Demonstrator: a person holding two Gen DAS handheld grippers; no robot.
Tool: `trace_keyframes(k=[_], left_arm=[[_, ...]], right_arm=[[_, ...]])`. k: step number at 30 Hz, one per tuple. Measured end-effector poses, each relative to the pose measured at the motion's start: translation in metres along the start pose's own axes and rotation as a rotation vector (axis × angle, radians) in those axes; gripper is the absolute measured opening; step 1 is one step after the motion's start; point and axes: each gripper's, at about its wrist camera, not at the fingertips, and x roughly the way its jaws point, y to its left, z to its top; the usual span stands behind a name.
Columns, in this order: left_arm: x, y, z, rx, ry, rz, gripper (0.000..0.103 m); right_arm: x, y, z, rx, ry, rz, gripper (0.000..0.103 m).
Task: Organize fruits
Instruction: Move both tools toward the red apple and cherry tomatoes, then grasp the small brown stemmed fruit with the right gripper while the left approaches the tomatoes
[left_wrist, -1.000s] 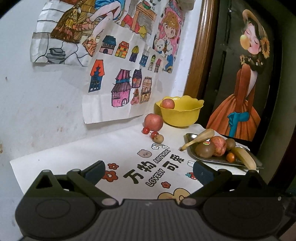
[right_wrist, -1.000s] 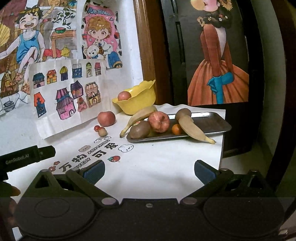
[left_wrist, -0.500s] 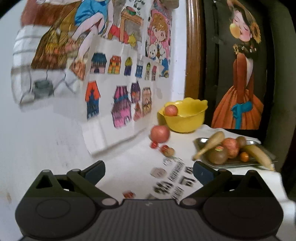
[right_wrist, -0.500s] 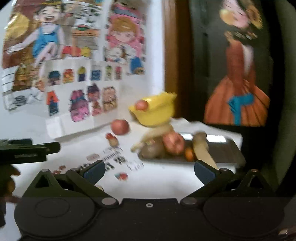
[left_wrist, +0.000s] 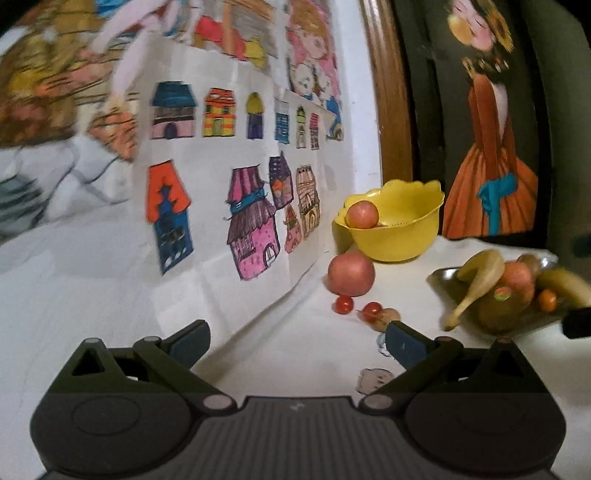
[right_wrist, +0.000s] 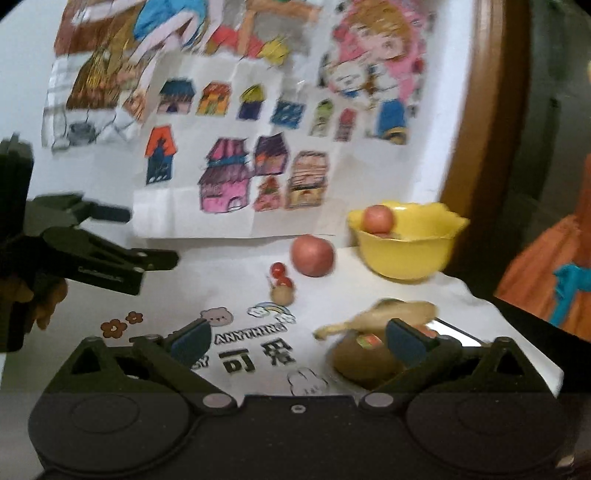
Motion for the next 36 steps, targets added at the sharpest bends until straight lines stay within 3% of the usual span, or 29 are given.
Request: trace_keyframes(k=[7,17,23,32,36], left_arm=[[0.031,0.003,-0.003,0.075,0.014,-0.030,0.103],[0.050,0.017,-0.010,0.067,0.070,-0.058,0.103],[0.059,0.019,-0.008,0.073,0.095,-0.081,0.103],[0.066,0.012,-0.003,0.087,0.103,-0.100,0.103],[0.069,0.008,0.000,0.103,0.102,-0.121,0.103]], right_arm=[[0.075,-0.007,0.018,-0.045,0.057,0.045,0.083],[0.160,-0.017,0.033,0.065,0.207,0.130,0.072],[0.185,-0.021,0.032,0.118,0.266,0.160,0.055],[0.200,-0.027,0.027,0.170,0.285,0.192,0.031],[0.197,-0.030,0.027,0.193,0.261,0.206,0.031]])
